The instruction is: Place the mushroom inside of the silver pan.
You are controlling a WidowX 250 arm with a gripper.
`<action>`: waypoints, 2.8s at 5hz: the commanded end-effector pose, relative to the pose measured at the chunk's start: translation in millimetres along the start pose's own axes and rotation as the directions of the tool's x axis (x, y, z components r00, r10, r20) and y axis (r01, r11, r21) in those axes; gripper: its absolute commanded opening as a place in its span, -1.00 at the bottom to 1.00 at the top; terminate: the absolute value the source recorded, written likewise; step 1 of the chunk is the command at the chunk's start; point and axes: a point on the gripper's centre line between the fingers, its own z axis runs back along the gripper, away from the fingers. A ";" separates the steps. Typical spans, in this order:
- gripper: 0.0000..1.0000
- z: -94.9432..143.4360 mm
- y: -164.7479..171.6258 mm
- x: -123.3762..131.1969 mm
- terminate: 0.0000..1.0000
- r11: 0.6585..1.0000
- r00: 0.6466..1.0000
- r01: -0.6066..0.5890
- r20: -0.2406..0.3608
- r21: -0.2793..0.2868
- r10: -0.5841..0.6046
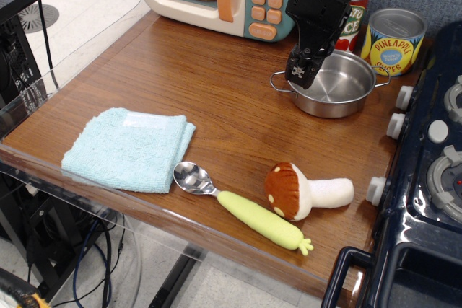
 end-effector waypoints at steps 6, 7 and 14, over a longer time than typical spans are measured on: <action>1.00 1.0 93.6 -30.5 -1.00 0.961 0.979 0.201 -0.068 0.189 -0.192; 1.00 -14.0 101.1 -36.3 -1.00 0.944 0.974 0.220 -0.010 0.246 -0.225; -1.00 2.2 42.5 8.0 -1.00 0.987 0.998 0.018 -0.059 0.163 -0.009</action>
